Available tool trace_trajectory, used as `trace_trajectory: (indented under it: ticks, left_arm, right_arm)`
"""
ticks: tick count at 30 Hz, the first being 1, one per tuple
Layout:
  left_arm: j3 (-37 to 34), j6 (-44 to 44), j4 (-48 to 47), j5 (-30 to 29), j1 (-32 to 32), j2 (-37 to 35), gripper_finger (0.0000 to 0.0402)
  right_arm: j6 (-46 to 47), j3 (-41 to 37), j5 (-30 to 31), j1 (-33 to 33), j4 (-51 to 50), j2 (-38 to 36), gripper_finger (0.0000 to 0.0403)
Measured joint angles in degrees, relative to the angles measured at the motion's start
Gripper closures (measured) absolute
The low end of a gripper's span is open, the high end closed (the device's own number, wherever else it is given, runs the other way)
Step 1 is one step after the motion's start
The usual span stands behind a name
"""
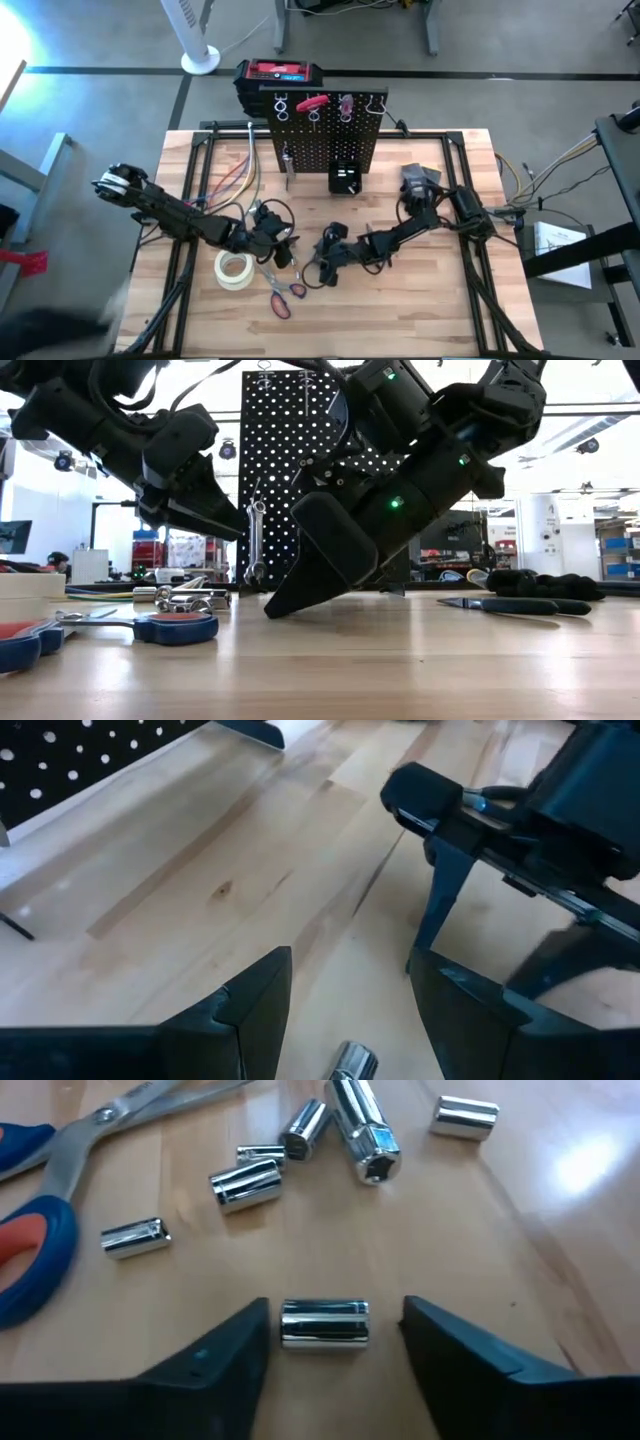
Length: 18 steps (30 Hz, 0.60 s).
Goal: Hang tools onto peg board
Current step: Put the socket into the black bin on the peg board
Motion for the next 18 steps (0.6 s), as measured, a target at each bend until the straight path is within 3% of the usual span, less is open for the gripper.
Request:
trace_trajectory:
  ticks: [6, 13, 18]
  left_arm:
    - [-0.1, -0.2, 0.0, 0.0, -0.1, 0.0, 0.0206]
    - [-0.1, -0.2, -1.0, 0.1, -1.1, 0.0, 0.0206]
    - [-0.1, -0.8, -1.8, 0.1, -2.4, 0.0, 0.0206]
  right_arm:
    - [-1.8, 0.2, -0.5, -0.2, -0.6, -0.4, 0.0328]
    - [-4.7, 0.0, 0.5, -0.3, -6.4, -4.1, 0.0329]
    - [-6.9, 0.1, 7.4, -0.3, -15.2, -12.2, 0.0329]
